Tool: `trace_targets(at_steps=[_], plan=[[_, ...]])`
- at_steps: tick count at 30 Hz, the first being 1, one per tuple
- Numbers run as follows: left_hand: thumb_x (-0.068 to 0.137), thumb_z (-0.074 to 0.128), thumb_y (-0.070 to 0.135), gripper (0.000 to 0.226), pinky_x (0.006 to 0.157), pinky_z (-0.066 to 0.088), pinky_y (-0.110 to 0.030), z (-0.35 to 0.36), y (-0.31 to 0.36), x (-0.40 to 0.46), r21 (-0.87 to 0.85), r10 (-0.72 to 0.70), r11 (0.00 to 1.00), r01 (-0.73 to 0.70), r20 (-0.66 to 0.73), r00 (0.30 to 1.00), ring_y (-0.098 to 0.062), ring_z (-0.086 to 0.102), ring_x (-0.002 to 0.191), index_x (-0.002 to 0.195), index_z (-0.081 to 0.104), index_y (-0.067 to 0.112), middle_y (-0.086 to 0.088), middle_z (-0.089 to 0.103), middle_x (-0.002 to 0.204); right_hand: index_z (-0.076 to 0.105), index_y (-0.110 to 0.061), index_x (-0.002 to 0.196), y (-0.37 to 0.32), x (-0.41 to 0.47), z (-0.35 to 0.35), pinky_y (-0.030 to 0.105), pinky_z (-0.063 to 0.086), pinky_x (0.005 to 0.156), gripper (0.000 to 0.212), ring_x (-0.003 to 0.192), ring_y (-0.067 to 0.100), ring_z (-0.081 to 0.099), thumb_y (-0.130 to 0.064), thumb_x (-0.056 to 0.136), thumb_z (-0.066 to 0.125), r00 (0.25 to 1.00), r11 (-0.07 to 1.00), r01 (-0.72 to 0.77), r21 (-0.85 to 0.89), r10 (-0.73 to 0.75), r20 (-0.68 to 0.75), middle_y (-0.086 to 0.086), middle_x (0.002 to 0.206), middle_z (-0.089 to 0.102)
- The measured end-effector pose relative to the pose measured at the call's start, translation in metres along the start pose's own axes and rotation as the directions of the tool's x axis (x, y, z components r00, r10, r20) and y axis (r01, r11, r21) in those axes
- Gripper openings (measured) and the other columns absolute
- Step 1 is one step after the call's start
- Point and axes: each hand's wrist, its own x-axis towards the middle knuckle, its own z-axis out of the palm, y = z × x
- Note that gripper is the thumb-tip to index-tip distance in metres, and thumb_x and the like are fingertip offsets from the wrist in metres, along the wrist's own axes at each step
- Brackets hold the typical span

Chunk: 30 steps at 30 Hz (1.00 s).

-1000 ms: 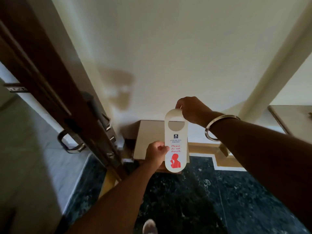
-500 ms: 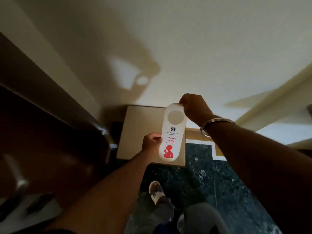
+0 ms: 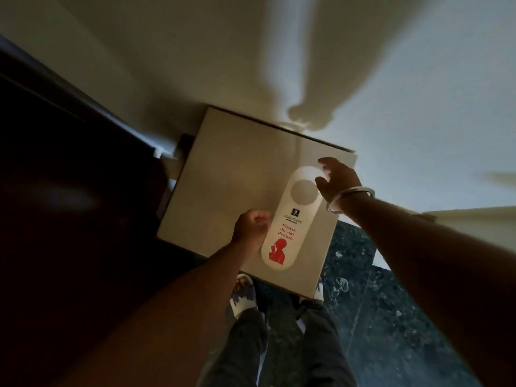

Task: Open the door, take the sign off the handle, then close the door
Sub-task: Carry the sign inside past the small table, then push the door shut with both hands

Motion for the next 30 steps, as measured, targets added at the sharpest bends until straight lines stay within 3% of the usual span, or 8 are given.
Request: trace_targets(at_steps=[3, 7, 9, 13, 15, 19, 24, 30], plan=[[0.092, 0.058, 0.01, 0.039, 0.091, 0.049, -0.028, -0.013, -0.006, -0.001, 0.093, 0.062, 0.994, -0.058, -0.039, 0.997, -0.019, 0.058, 0.118, 0.131, 0.054, 0.012, -0.008, 0.061, 0.132, 0.031, -0.017, 0.148, 0.006, 0.001, 0.016, 0.04, 0.028, 0.115, 0.061, 0.14, 0.03, 0.036, -0.018, 0.091, 0.055, 0.997, 0.988, 0.053, -0.146, -0.045, 0.063, 0.012, 0.153, 0.037], [0.094, 0.056, 0.026, 0.051, 0.102, 0.046, -0.043, -0.06, 0.012, -0.05, 0.445, 0.136, 0.89, -0.099, -0.052, 0.989, -0.025, 0.051, 0.127, 0.143, 0.042, 0.021, -0.005, 0.053, 0.142, 0.026, -0.021, 0.149, -0.027, -0.039, -0.006, 0.05, 0.035, 0.111, 0.063, 0.143, 0.032, 0.03, -0.025, 0.092, 0.053, 0.975, 0.925, 0.205, -0.322, -0.162, 0.156, 0.012, 0.157, 0.029], [0.093, 0.055, 0.034, 0.058, 0.102, 0.044, -0.044, -0.095, 0.033, -0.088, 0.646, 0.17, 0.756, -0.107, -0.037, 0.985, -0.029, 0.048, 0.128, 0.146, 0.036, 0.023, -0.005, 0.048, 0.145, 0.026, -0.02, 0.149, -0.061, -0.067, -0.028, 0.051, 0.037, 0.11, 0.064, 0.143, 0.032, 0.029, -0.027, 0.091, 0.053, 0.952, 0.883, 0.301, -0.361, -0.254, 0.172, 0.013, 0.157, 0.03], [0.091, 0.048, 0.029, 0.056, 0.107, 0.032, -0.047, -0.171, 0.077, -0.182, 0.94, 0.429, 0.337, -0.044, -0.112, 0.896, -0.031, 0.042, 0.128, 0.144, 0.031, 0.021, -0.009, 0.04, 0.147, 0.024, -0.021, 0.15, -0.145, -0.134, -0.07, 0.048, 0.032, 0.111, 0.067, 0.143, 0.031, 0.029, -0.035, 0.091, 0.052, 0.884, 0.817, 0.467, -0.339, -0.44, 0.158, 0.011, 0.157, 0.029], [0.093, 0.045, 0.027, 0.056, 0.111, 0.024, -0.052, -0.2, 0.091, -0.23, 0.964, 0.505, 0.265, 0.039, -0.173, 0.845, -0.033, 0.037, 0.133, 0.145, 0.029, 0.02, -0.012, 0.036, 0.151, 0.025, -0.019, 0.15, -0.183, -0.166, -0.081, 0.047, 0.029, 0.112, 0.068, 0.144, 0.031, 0.027, -0.037, 0.09, 0.052, 0.827, 0.767, 0.56, -0.313, -0.539, 0.159, 0.012, 0.158, 0.028], [0.093, 0.05, 0.04, 0.072, 0.114, 0.014, -0.058, -0.265, 0.12, -0.33, 0.95, 0.528, 0.184, 0.251, -0.311, 0.79, -0.039, 0.026, 0.141, 0.153, 0.015, 0.02, -0.017, 0.026, 0.158, 0.039, -0.011, 0.144, -0.262, -0.229, -0.088, 0.046, 0.033, 0.109, 0.067, 0.138, 0.035, 0.038, -0.037, 0.085, 0.056, 0.634, 0.61, 0.77, -0.186, -0.765, 0.118, 0.018, 0.15, 0.041], [0.096, 0.039, 0.044, 0.071, 0.115, 0.005, -0.061, -0.331, 0.152, -0.447, 0.813, 0.596, 0.124, 0.569, -0.52, 0.613, -0.039, 0.019, 0.145, 0.154, 0.007, 0.018, -0.018, 0.019, 0.16, 0.019, -0.021, 0.152, -0.341, -0.304, -0.078, 0.049, 0.025, 0.116, 0.078, 0.146, 0.033, 0.022, -0.052, 0.087, 0.048, 0.447, 0.441, 0.895, -0.076, -0.877, 0.174, 0.013, 0.16, 0.024], [0.095, 0.031, 0.056, 0.079, 0.112, -0.014, -0.063, -0.369, 0.188, -0.554, 0.615, 0.546, -0.011, 0.789, -0.657, 0.519, -0.041, -0.005, 0.148, 0.153, -0.006, 0.018, -0.02, -0.006, 0.162, 0.012, -0.028, 0.153, -0.392, -0.392, -0.058, 0.049, 0.017, 0.119, 0.083, 0.149, 0.031, 0.011, -0.064, 0.085, 0.042, 0.306, 0.326, 0.944, 0.058, -0.926, 0.22, 0.009, 0.163, 0.013]])
